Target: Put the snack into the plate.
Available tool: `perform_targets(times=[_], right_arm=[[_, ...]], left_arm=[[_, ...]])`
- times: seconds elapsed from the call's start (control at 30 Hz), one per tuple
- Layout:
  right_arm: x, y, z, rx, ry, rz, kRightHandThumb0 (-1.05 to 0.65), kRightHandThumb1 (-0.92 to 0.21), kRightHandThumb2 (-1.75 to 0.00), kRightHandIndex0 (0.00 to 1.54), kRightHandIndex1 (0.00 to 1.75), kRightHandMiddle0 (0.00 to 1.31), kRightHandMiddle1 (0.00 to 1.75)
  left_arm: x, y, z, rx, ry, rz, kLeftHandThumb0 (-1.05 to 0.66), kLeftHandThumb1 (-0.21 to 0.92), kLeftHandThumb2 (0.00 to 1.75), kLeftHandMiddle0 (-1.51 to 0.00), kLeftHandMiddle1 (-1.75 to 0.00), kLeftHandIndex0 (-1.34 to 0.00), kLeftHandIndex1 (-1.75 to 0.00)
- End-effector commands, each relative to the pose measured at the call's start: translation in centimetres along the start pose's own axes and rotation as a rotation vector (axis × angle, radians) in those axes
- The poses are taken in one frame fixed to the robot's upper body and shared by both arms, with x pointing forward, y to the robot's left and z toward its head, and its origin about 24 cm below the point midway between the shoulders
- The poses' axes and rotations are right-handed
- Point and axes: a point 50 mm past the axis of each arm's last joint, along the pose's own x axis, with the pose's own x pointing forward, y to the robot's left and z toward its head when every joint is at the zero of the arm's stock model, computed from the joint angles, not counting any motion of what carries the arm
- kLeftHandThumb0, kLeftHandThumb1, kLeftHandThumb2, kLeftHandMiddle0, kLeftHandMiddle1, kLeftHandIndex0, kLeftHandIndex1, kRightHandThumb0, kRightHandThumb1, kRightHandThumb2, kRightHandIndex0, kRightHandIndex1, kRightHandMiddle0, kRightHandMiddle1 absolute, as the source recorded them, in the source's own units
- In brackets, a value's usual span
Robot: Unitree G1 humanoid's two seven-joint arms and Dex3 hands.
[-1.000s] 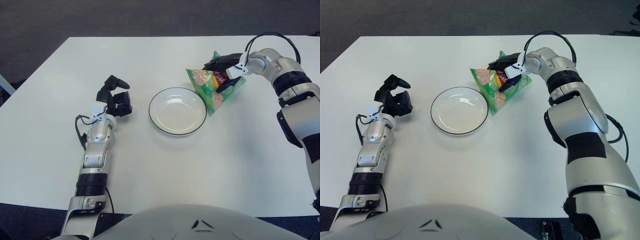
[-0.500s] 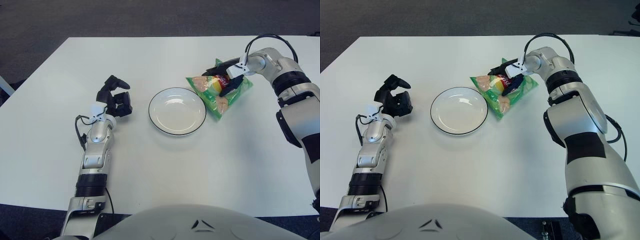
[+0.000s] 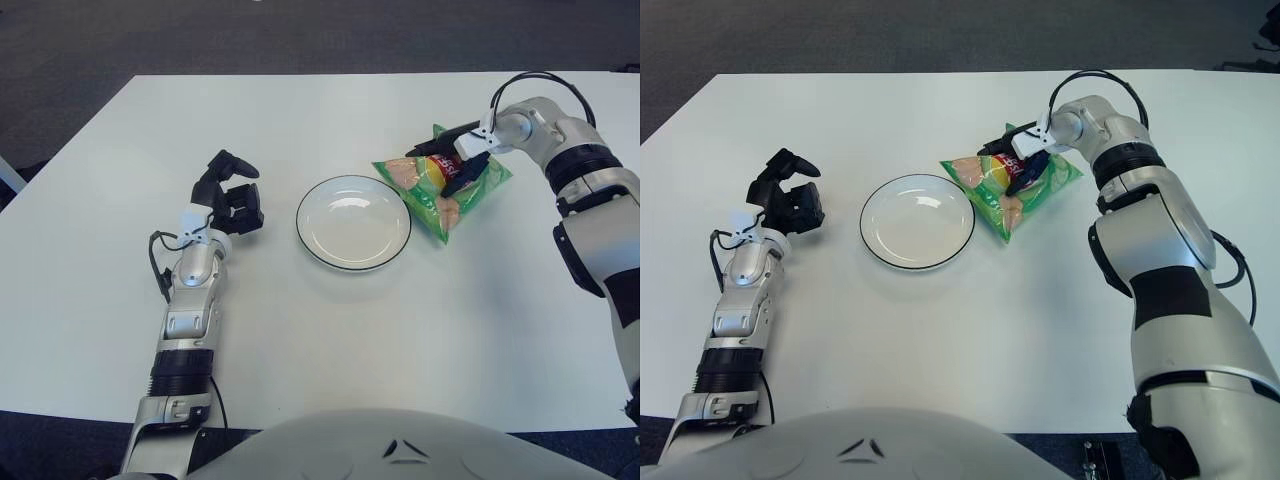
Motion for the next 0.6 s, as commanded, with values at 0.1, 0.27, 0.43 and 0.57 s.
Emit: perform_targets(times=[0.1,0.27,0.43,0.57], right_arm=[[1.44,4.03,-0.79,-0.002,0.044,-0.079,-0.75,-0.75,-0.4,0.02,1.01,0.04,1.17],[1.64,4.16,-0.72,0.032,0.032,-0.205,0.25,-0.42,-1.11,0.47,1.64,0.59,1.67],[1.81,4.69,-1.08,0.109,0.059,-0.335,0.44,-0.31,-1.31,0.6,1.73,0.72,1.73],[1.68,4.83,-1.36,0.145,0.08,-0.445,0.49,-0.25,-1.39,0.66,1.74,0.78,1.74]], left_arm=[[-2.7,0.12,-3.21,-0.029,0.153,0.038,-0.44,0.43,1.17,-1.25,-1.75,-0.52,-1.75],[-2.76,0.21,-3.21,-0.032,0.154,0.035,-0.44,0.43,1.17,-1.24,-1.75,-0.52,-1.75],[-2.73,0.23,-3.22,-0.034,0.155,0.04,-0.44,0.44,1.16,-1.24,-1.75,-0.52,-1.75],[-2.7,0.2,-3.17,-0.031,0.154,0.049,-0.44,0.44,1.16,-1.24,-1.75,-0.51,-1.75]])
